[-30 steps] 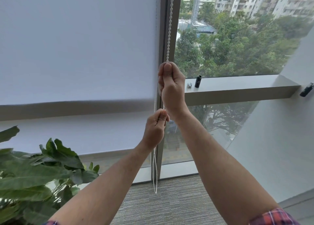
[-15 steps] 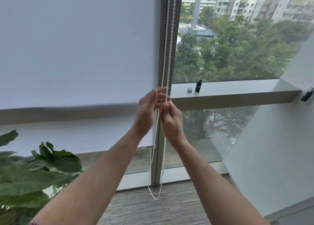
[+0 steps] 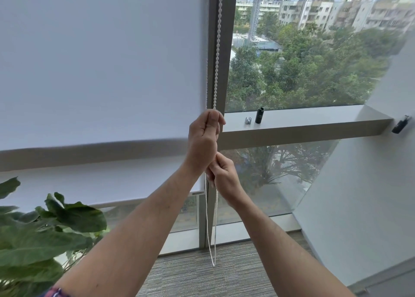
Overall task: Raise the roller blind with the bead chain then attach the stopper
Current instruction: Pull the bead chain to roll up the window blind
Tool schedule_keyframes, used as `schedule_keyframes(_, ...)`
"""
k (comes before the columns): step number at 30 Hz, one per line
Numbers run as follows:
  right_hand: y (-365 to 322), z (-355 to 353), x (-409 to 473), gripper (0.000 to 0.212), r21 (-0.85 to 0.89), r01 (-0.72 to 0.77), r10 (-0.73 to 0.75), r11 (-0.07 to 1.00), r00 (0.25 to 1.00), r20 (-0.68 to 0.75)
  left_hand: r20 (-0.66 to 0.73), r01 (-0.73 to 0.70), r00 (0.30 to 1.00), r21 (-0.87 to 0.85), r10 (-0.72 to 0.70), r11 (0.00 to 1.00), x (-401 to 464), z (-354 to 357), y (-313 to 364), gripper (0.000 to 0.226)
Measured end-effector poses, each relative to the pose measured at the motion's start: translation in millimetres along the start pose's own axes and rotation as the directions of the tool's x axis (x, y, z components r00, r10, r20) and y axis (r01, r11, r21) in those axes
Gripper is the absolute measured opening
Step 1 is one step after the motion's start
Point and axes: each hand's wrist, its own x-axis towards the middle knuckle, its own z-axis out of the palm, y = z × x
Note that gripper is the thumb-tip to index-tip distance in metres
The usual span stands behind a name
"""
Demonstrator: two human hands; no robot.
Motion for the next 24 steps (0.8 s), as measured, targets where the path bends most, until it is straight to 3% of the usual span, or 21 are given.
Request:
schedule_keyframes(4,-9,-13,13,0.047,-0.067,-0.027,0.024,0.997,0.998,-0.055,-0.019,0.030,0.999,0.067,-0.029,0.997,-9,-12,-15,0.031)
schedule_keyframes(7,-37,-16,27,0.045,0.020,0.040,-0.038,0.999,0.994,-0.101,0.001,0.058,0.998,0.059,-0.058,0.997,-20,-17,-27,0.031)
schedule_keyframes(11,-92,-2,41,0.040,0.163,0.174,-0.173,0.971,0.985,-0.024,0.002,0.066,0.998,0.174,-0.068,0.983,-38,-17,-43,0.029)
schedule_keyframes(15,-128,12,52,0.037,0.210,0.246,-0.248,0.946,0.969,-0.017,0.017,0.075,0.997,0.152,-0.079,0.985,-54,-14,-49,0.026)
schedule_keyframes(19,-119,22,54,0.037,0.183,0.281,-0.256,0.942,0.955,-0.150,0.032,0.125,0.991,0.145,-0.131,0.982,-62,-16,-56,0.036)
schedule_keyframes(24,-92,18,45,0.034,0.126,0.286,-0.261,0.950,0.948,-0.182,0.121,0.254,0.956,0.113,-0.268,0.960,-77,-19,-66,0.040)
